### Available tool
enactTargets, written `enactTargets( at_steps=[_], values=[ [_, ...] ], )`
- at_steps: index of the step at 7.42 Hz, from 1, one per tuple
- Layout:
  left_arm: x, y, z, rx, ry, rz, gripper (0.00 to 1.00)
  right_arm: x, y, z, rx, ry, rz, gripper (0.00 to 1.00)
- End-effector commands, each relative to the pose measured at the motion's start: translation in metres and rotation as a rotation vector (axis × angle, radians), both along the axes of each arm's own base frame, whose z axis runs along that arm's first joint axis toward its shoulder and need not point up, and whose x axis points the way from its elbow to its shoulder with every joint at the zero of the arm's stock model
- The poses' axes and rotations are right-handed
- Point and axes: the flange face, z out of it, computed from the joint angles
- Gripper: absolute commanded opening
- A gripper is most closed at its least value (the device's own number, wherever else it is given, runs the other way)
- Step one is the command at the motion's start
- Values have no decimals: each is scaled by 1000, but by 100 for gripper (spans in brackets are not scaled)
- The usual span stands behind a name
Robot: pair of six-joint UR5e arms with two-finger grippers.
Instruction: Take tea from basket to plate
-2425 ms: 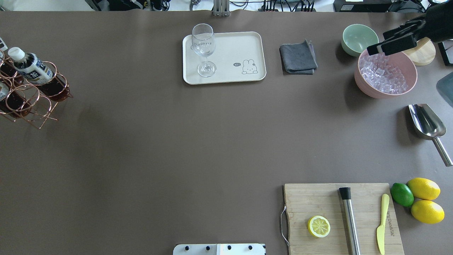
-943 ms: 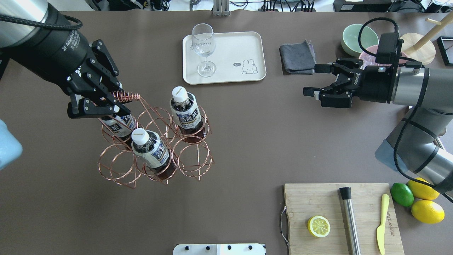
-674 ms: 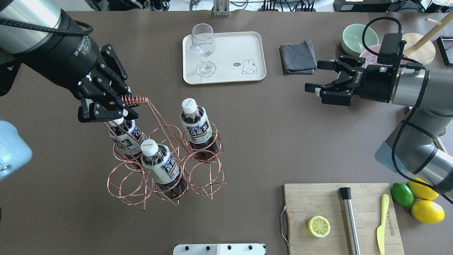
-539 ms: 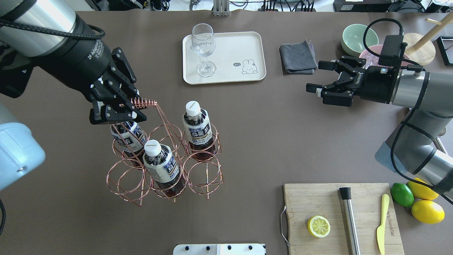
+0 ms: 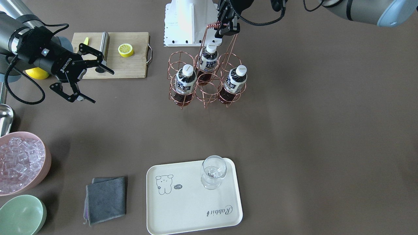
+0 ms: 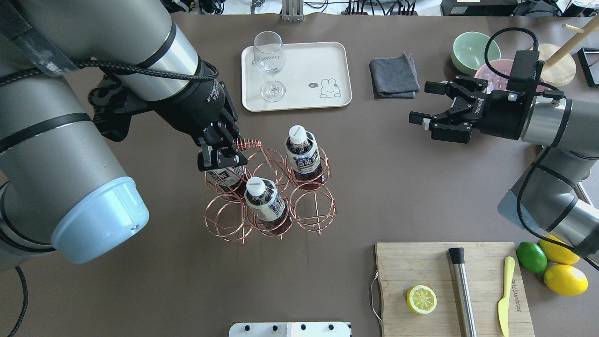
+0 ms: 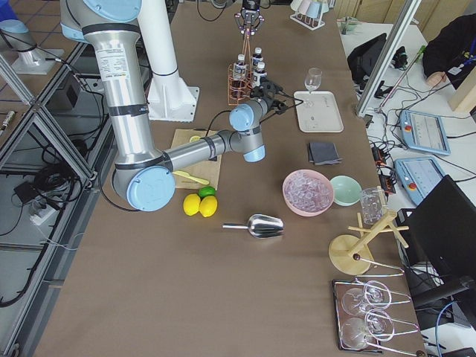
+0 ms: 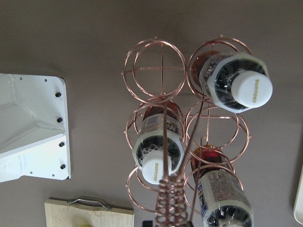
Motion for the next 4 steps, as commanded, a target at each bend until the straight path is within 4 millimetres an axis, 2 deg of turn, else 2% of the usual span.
enactTargets(
  at_steps=[1,4],
  values=[
    [24,-9,5,11,-4,6,0,0,0,1,-1,0,3,99],
    [37,-19,8,6,-6,7,0,2,1,0,7,-13,5,99]
  ],
)
